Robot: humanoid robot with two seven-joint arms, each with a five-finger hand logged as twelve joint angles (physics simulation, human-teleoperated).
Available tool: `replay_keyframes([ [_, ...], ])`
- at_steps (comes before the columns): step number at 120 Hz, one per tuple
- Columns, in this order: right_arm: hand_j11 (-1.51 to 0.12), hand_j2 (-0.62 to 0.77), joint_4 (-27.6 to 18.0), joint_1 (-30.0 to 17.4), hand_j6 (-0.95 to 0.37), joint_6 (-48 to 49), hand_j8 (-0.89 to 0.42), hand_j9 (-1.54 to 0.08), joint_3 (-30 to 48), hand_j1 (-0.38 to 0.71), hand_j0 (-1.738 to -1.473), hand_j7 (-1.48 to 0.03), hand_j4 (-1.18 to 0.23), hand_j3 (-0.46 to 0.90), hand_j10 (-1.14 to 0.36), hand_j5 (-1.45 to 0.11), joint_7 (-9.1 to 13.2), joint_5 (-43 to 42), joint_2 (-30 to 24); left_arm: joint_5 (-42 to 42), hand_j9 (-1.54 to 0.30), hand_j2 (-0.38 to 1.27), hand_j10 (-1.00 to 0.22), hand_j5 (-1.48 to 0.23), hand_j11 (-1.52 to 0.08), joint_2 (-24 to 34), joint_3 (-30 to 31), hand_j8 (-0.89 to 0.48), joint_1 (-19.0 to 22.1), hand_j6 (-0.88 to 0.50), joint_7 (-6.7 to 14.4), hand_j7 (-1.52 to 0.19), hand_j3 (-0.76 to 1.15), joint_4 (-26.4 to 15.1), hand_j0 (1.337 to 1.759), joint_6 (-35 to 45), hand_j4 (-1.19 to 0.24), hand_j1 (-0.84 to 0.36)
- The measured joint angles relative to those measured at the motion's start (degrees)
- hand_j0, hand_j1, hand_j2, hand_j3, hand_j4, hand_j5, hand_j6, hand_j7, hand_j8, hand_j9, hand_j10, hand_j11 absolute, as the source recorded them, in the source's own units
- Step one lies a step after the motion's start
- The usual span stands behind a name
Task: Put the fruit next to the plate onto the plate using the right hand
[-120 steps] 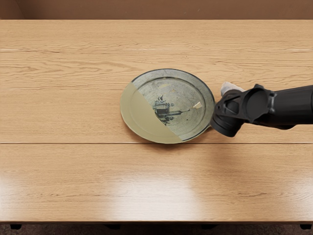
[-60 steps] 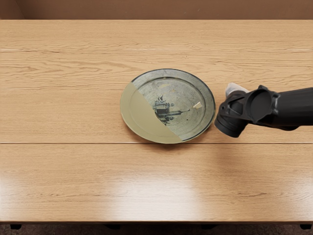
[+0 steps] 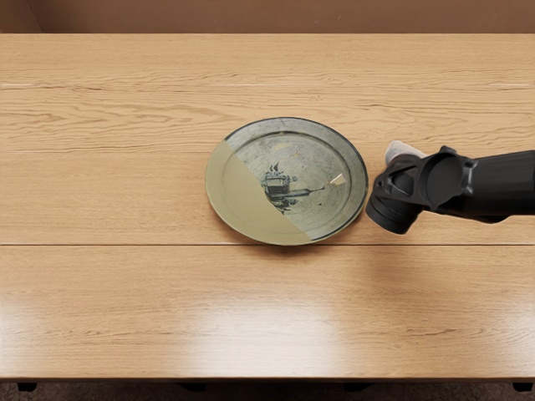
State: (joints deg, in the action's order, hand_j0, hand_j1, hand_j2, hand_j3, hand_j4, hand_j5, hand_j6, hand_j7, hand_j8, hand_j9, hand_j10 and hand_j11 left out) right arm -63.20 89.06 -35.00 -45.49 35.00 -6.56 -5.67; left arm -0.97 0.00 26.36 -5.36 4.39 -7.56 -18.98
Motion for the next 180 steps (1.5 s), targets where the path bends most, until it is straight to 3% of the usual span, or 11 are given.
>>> replay_keyframes([
  [40, -0.25, -0.03, -0.2, 0.18, -0.2, 0.0, -0.2, -0.25, 0.02, -0.12, -1.658, -0.25, -0.2, 0.0, -0.19, -0.25, -0.01, 0.17, -0.1, 0.0, 0.0, 0.0, 0.0, 0.0, 0.0, 0.0, 0.0, 0.0, 0.0, 0.0, -0.02, 0.0, 0.0, 0.0, 1.658, 0.0, 0.0, 0.35],
  [110, -0.3, 0.04, -0.48, 0.86, -0.23, 0.0, -0.23, -0.3, -0.1, -0.1, -1.658, -0.3, -0.23, 0.0, -0.23, -0.3, 0.0, -0.2, -1.24, 0.0, 0.0, 0.0, 0.0, 0.0, 0.0, 0.0, 0.0, 0.0, 0.0, 0.0, -0.01, 0.0, 0.0, 0.0, 1.658, 0.0, 0.0, 0.35],
  [180, -0.45, 0.17, -0.01, 0.18, -0.35, 0.01, -0.35, -0.45, 0.16, 0.05, -1.658, -0.45, -0.35, 0.0, -0.35, -0.45, 0.07, -0.46, -0.63, 0.0, 0.0, 0.0, 0.0, 0.0, 0.0, 0.0, 0.0, 0.0, 0.0, 0.0, 0.01, 0.0, 0.0, -0.05, 1.658, 0.0, 0.0, 0.35],
])
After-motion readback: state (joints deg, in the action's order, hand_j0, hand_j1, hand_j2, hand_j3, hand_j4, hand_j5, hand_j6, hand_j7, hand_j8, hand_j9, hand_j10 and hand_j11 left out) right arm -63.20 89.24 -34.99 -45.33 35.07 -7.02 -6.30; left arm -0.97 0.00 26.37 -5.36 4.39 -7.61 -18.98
